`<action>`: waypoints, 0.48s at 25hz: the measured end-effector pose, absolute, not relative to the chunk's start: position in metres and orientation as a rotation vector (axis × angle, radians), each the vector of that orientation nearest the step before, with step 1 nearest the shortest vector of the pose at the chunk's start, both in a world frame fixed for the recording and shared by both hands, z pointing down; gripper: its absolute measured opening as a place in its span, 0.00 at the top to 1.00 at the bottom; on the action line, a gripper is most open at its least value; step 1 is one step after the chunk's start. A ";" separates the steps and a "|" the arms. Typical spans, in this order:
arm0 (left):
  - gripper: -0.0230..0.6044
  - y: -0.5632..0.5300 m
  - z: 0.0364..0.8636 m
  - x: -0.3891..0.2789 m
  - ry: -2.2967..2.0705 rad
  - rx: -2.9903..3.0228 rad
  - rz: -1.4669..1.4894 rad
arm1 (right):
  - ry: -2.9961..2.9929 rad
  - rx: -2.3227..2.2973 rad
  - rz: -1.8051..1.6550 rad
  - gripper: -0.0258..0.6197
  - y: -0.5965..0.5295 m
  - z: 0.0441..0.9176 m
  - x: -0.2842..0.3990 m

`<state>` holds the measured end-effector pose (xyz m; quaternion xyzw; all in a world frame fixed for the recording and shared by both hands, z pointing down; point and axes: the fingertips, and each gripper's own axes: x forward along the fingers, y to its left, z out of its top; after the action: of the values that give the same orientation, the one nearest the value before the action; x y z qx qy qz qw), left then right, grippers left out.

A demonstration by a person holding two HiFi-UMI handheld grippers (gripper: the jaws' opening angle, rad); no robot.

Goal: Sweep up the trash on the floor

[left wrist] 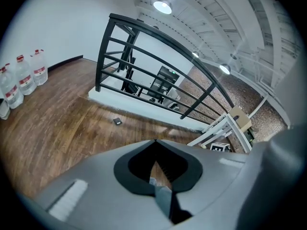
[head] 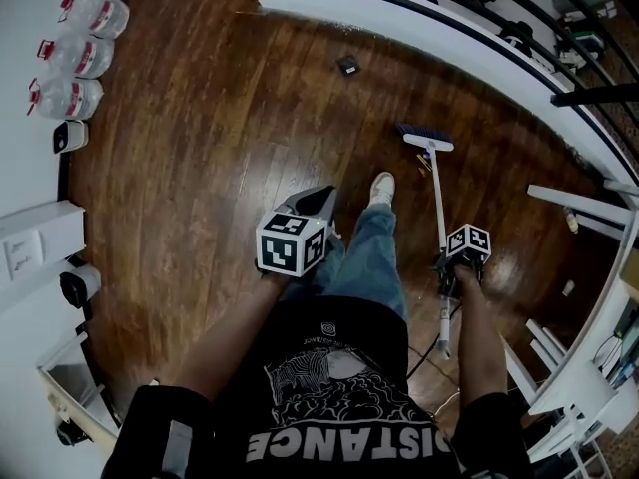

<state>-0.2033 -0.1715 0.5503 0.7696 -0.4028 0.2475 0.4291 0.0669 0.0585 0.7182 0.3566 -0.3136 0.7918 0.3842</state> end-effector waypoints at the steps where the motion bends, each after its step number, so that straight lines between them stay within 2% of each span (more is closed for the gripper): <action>1: 0.96 -0.170 0.550 -0.204 -1.002 1.924 0.615 | -0.792 0.908 2.022 0.96 0.064 0.717 0.066; 12: 0.96 -0.174 0.545 -0.208 -0.994 1.930 0.562 | -0.796 0.934 1.949 0.96 0.063 0.699 0.067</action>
<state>-0.2077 -0.1735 0.5455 0.7750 -0.3994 0.2259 0.4346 0.0671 0.0626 0.6993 0.3705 -0.3158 0.7728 0.4071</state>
